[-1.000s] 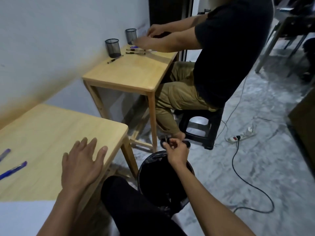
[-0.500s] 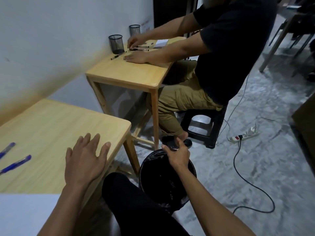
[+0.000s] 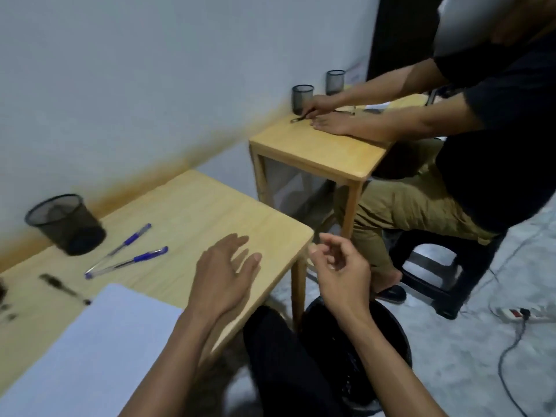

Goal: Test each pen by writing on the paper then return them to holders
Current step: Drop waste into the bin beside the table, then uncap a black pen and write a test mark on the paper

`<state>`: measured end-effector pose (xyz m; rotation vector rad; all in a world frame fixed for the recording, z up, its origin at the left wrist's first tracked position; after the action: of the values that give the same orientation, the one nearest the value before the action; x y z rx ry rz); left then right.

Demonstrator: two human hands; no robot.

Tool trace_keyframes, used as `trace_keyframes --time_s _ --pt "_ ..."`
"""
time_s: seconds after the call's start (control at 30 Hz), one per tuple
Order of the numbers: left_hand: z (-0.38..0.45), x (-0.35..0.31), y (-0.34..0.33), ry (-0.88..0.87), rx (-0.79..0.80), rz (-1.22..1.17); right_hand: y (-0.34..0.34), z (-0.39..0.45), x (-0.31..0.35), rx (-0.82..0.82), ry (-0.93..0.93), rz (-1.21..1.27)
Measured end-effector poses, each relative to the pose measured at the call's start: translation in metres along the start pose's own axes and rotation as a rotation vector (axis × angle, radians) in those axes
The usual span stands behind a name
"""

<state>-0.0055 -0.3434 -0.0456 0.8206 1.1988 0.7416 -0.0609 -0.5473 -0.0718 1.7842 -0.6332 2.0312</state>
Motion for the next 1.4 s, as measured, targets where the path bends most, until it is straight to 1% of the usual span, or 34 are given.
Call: trace_keyframes --time_s 0.1,0.2,0.27,0.33,0.43,0.53,0.6,0.67,0.73,0.87,1.03,1.1,1.17,1.23,1.3,1.33,1.4 --pt "-0.028 0.017 0.037 0.020 -0.125 -0.026 -0.054 -0.023 0.040 0.227 0.137 0.029" --pt "-0.067 0.051 0.074 0.112 -0.262 -0.061 -0.117 -0.048 0.057 0.463 0.194 0.046" --pt "-0.097 0.082 0.095 0.192 -0.369 -0.042 -0.157 -0.065 0.056 0.605 0.208 0.026" --pt "-0.127 0.116 0.109 0.340 -0.454 -0.012 -0.195 -0.083 0.053 0.737 0.241 -0.010" --pt "-0.168 0.161 0.124 0.564 -0.506 0.130 -0.250 -0.109 0.044 0.908 0.325 -0.096" --pt "-0.199 0.195 0.132 0.651 -0.501 0.251 -0.310 -0.138 0.032 1.091 0.412 -0.300" --pt "-0.209 0.213 0.128 0.682 -0.452 0.323 -0.343 -0.151 0.022 1.171 0.490 -0.400" --pt "-0.216 0.230 0.123 0.720 -0.415 0.357 -0.375 -0.168 0.012 1.243 0.620 -0.486" --pt "-0.217 0.239 0.118 0.708 -0.393 0.391 -0.398 -0.181 0.002 1.283 0.766 -0.581" --pt "-0.215 0.243 0.115 0.676 -0.388 0.435 -0.425 -0.193 -0.012 1.313 0.985 -0.691" --pt "-0.215 0.243 0.113 0.664 -0.419 0.440 -0.430 -0.190 -0.020 1.313 1.136 -0.714" --pt "-0.216 0.243 0.114 0.664 -0.420 0.436 -0.427 -0.189 -0.016 1.317 1.139 -0.714" --pt "-0.217 0.242 0.115 0.662 -0.425 0.425 -0.420 -0.188 -0.008 1.300 1.093 -0.691" --pt "-0.218 0.241 0.115 0.661 -0.432 0.406 -0.406 -0.185 0.004 1.284 0.939 -0.613" --pt "-0.218 0.238 0.116 0.674 -0.464 0.362 -0.383 -0.180 0.015 1.304 0.717 -0.470" --pt "-0.219 0.236 0.117 0.684 -0.507 0.318 -0.368 -0.177 0.021 1.308 0.625 -0.391" --pt "-0.221 0.229 0.125 0.679 -0.640 0.234 -0.334 -0.170 0.031 1.289 0.506 -0.299"
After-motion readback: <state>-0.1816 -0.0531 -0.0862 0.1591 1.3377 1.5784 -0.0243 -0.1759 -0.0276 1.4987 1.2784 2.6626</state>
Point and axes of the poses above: each hand's wrist, its own z-axis towards the middle knuckle, its own y-axis out of the back of the hand, x = y × z, the point moved 3 cm from there along z, towards the middle knuckle, and after that the axes turned 10 degrees about z, right-handed, at the moved point
